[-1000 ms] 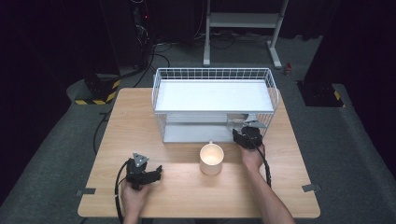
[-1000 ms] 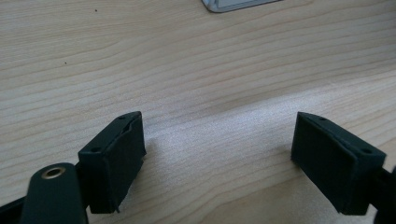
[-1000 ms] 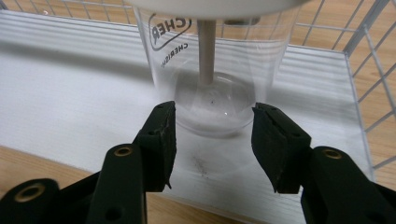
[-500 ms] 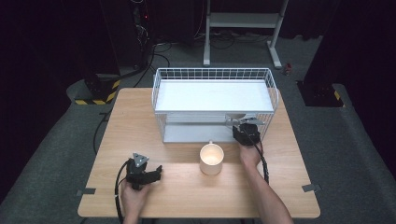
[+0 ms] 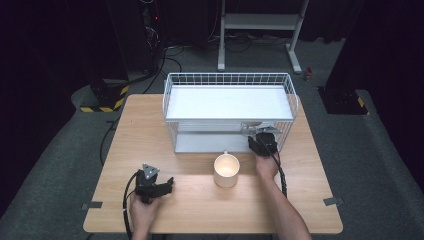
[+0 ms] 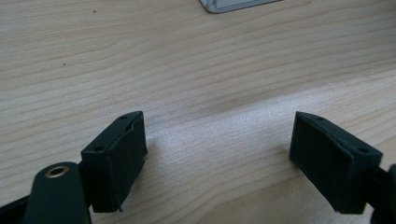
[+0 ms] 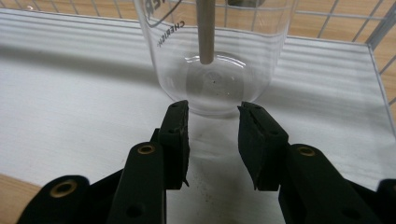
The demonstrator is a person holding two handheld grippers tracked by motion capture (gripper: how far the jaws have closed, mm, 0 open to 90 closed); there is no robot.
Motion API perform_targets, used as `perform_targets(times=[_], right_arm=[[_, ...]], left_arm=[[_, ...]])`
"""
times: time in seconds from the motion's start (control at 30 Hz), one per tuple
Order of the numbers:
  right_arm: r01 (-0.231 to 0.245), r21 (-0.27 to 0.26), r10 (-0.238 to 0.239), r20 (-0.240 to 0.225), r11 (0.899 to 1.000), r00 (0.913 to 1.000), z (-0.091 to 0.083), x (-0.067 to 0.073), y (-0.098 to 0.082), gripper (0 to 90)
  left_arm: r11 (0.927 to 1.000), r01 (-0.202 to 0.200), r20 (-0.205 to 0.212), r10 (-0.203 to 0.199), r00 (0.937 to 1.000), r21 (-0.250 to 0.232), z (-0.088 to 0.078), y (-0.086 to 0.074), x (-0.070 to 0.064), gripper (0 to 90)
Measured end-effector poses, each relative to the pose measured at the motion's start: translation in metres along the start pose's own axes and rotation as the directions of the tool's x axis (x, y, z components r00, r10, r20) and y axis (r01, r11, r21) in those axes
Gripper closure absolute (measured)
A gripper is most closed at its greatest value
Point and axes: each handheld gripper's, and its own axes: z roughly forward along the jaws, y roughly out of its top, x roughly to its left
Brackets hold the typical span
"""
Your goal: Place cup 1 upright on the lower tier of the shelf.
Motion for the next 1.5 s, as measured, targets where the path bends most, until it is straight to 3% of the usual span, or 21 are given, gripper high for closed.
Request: perform_targets(times=[0.07, 0.1, 0.23, 0.5, 0.63, 0.8, 0.93, 1.17, 1.5], right_arm=[[0.033, -0.004, -0.033, 0.004, 0.999, 0.9994, -0.003, -0.002, 0.000, 62.5], [0.017, -0.002, -0.017, 0.004, 1.000, 0.9998, -0.006, 0.000, 0.000, 61.6], [0.034, -0.032, -0.035, -0.021, 0.999, 0.9992, -0.017, -0.004, 0.000, 55.6], [0.000, -0.008, 0.000, -0.066, 1.000, 0.9978, -0.025, -0.010, -0.006, 46.9], [-0.008, -0.045, 0.004, -0.103, 0.999, 0.9947, -0.037, -0.014, -0.008, 45.2], [-0.018, -0.052, 0.012, -0.114, 0.998, 0.9935, -0.041, -0.013, -0.011, 43.3], [0.022, -0.081, -0.031, -0.108, 0.997, 0.9937, -0.046, -0.010, -0.010, 43.4], [0.032, -0.095, -0.044, -0.121, 0.995, 0.9916, -0.057, -0.010, -0.013, 43.4], [-0.001, -0.128, -0.019, -0.155, 0.992, 0.9877, -0.075, -0.017, -0.018, 42.6]], left_arm=[[1.0000, 0.000, 0.000, 0.000, 1.0000, 0.000, 0.000, 0.000, 0.000, 19.0], [1.0000, 0.000, 0.000, 0.000, 1.0000, 0.000, 0.000, 0.000, 0.000, 19.0], [1.0000, 0.000, 0.000, 0.000, 1.0000, 0.000, 0.000, 0.000, 0.000, 19.0], [1.0000, 0.001, -0.002, -0.001, 1.0000, -0.001, 0.000, 0.000, 0.000, 19.0], [1.0000, 0.000, -0.003, 0.000, 1.0000, -0.001, 0.000, 0.000, 0.000, 19.0], [1.0000, 0.001, -0.003, -0.001, 1.0000, -0.001, 0.000, 0.000, 0.000, 19.0], [1.0000, 0.000, -0.002, 0.000, 1.0000, -0.001, 0.000, 0.000, 0.000, 18.9], [1.0000, 0.001, -0.002, -0.001, 1.0000, 0.000, 0.000, 0.000, 0.000, 19.0], [1.0000, 0.001, -0.003, -0.001, 1.0000, 0.000, 0.000, 0.000, 0.000, 19.0]])
